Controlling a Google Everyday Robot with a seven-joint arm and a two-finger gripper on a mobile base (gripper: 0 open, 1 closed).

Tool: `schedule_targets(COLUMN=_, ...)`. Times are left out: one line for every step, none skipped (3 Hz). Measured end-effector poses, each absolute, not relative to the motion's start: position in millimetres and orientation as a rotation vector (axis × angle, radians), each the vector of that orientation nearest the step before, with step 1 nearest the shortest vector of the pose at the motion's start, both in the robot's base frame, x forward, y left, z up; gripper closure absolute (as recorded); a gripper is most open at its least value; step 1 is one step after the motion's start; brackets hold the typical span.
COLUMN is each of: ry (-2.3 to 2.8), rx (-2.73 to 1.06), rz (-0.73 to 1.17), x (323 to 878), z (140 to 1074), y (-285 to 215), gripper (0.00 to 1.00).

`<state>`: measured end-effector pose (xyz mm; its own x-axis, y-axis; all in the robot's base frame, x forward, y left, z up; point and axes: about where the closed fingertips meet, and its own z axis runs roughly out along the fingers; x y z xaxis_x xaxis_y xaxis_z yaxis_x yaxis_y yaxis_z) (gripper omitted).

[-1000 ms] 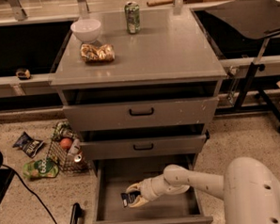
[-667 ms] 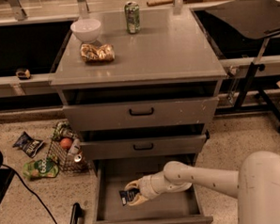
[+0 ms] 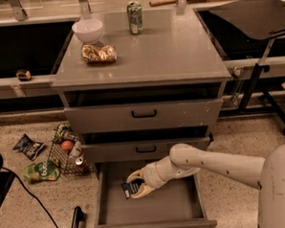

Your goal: Pick rxbar blueberry from bottom drawer and place on counter

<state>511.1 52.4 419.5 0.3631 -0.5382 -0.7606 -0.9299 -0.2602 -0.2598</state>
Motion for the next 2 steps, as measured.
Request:
schedule_targets(ry=1.273, rx=-1.923, rz=0.710, x=511.1, z=419.6, y=52.4, gripper=1.00)
schedule_targets(ry=1.248, rx=-1.924, rz=0.703, x=514.3, z=445.9, y=48.9, gripper=1.00)
